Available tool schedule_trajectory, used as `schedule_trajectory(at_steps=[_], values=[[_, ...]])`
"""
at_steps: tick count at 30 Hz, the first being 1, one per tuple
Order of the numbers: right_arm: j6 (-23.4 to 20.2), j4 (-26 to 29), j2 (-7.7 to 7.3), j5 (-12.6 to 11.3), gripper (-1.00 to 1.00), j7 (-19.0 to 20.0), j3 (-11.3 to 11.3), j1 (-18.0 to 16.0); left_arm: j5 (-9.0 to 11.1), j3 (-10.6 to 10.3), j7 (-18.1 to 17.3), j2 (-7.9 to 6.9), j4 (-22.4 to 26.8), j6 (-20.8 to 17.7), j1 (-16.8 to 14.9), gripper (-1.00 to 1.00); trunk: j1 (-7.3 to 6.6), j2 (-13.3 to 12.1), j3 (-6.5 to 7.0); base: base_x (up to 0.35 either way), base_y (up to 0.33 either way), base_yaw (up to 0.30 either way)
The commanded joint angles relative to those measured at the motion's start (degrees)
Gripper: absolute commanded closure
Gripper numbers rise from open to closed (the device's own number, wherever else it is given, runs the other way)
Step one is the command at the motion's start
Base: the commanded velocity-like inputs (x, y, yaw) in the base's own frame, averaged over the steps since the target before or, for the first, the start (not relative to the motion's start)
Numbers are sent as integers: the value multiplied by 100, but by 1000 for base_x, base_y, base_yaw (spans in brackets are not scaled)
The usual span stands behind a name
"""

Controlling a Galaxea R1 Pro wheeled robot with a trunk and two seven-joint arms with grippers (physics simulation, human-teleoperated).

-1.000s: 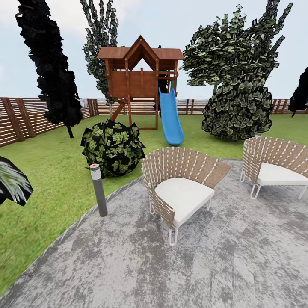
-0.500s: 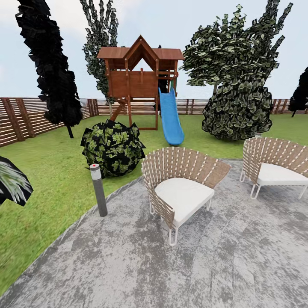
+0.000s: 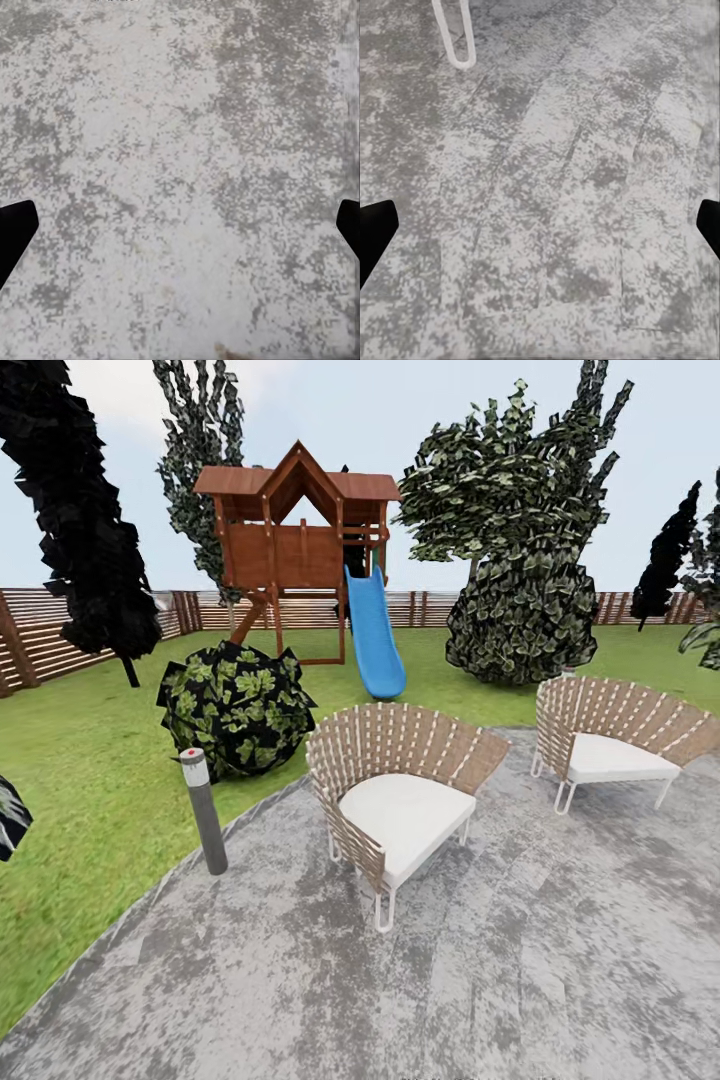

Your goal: Pick up the pesticide atomizer in the garden and spray insectifuge to fully cover both potted plants in the garden.

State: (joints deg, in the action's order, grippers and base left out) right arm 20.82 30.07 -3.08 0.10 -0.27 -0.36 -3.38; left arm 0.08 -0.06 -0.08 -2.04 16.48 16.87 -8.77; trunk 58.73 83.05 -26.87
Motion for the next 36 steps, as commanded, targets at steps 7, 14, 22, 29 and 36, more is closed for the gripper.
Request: schedule_trajectory(at_steps=[7, 14, 22, 29, 36], values=[[18, -21, 1, 5, -100, 1, -1, -5, 1, 21, -1, -16, -4, 18, 15, -100, 0, 3, -6, 0, 0, -268], [14, -12, -4, -1, -100, 1, -3, -5, -16, 23, -1, -16, -13, 18, 7, -100, 0, 3, -6, 0, 0, -268], [9, -18, -7, -8, -100, 8, -10, -5, -17, 15, -1, -16, -13, 18, 7, -100, 0, 3, -6, 0, 0, -268], [8, -3, 1, -41, -100, 16, -16, -5, -14, 18, -1, -16, -13, 18, 4, -100, 0, 3, -6, 0, 0, -268], [9, -8, 1, -37, -100, 18, -16, -5, 0, 23, -1, -16, -13, 18, 0, -100, 0, 3, -5, -192, 107, -291]])
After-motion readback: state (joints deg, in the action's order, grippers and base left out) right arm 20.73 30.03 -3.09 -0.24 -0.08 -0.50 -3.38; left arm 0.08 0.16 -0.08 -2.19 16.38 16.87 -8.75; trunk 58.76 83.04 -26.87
